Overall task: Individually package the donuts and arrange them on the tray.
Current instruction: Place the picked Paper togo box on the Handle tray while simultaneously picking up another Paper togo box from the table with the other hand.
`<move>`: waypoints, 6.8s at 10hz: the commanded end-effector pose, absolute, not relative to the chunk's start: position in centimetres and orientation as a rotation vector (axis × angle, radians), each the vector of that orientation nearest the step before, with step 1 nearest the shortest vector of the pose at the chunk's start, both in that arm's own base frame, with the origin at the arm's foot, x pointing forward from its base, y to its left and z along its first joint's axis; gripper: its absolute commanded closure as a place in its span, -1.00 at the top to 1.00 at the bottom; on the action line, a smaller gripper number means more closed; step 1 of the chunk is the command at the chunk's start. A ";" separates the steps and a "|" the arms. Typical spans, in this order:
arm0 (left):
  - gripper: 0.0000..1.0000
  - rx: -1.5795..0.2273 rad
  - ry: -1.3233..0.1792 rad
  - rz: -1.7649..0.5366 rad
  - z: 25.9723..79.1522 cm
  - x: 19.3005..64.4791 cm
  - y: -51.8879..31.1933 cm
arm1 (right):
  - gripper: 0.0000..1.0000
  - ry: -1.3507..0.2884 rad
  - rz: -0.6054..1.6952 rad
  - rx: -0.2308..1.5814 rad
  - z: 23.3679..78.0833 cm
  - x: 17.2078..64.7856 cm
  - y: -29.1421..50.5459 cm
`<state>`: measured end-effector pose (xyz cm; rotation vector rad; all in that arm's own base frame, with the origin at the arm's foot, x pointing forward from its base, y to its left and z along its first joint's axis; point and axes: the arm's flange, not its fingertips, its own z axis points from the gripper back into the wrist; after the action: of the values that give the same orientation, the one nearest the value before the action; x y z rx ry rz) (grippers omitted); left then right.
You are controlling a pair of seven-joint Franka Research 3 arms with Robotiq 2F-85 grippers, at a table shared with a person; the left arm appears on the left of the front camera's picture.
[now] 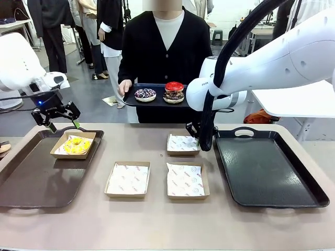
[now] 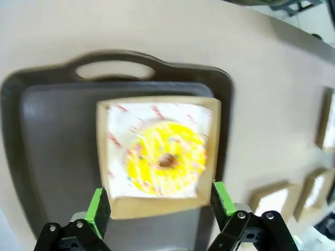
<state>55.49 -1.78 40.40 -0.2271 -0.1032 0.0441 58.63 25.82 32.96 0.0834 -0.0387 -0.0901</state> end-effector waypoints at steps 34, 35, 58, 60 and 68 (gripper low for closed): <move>1.00 -1.106 -0.039 0.135 42.8 37.9 17.1 | -1.00 0.036 -0.020 0.000 47.6 62.2 29.9; 1.00 -1.106 -0.039 0.135 42.8 37.9 17.1 | -1.00 0.036 -0.020 0.000 47.6 62.2 29.9; 1.00 -1.106 -0.039 0.135 42.8 37.9 17.1 | -0.97 0.042 -0.020 -0.001 47.4 62.3 30.0; 1.00 -1.084 -0.005 0.131 43.1 38.4 16.9 | -0.97 0.045 0.054 0.015 47.9 61.4 28.9; 1.00 -0.636 0.014 -0.033 52.1 39.1 5.7 | -0.97 -0.028 -0.002 0.069 50.2 54.4 11.8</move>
<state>39.21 7.13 52.12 -0.7252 0.0131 -0.0334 56.28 13.12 52.08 0.0352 0.0065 0.0027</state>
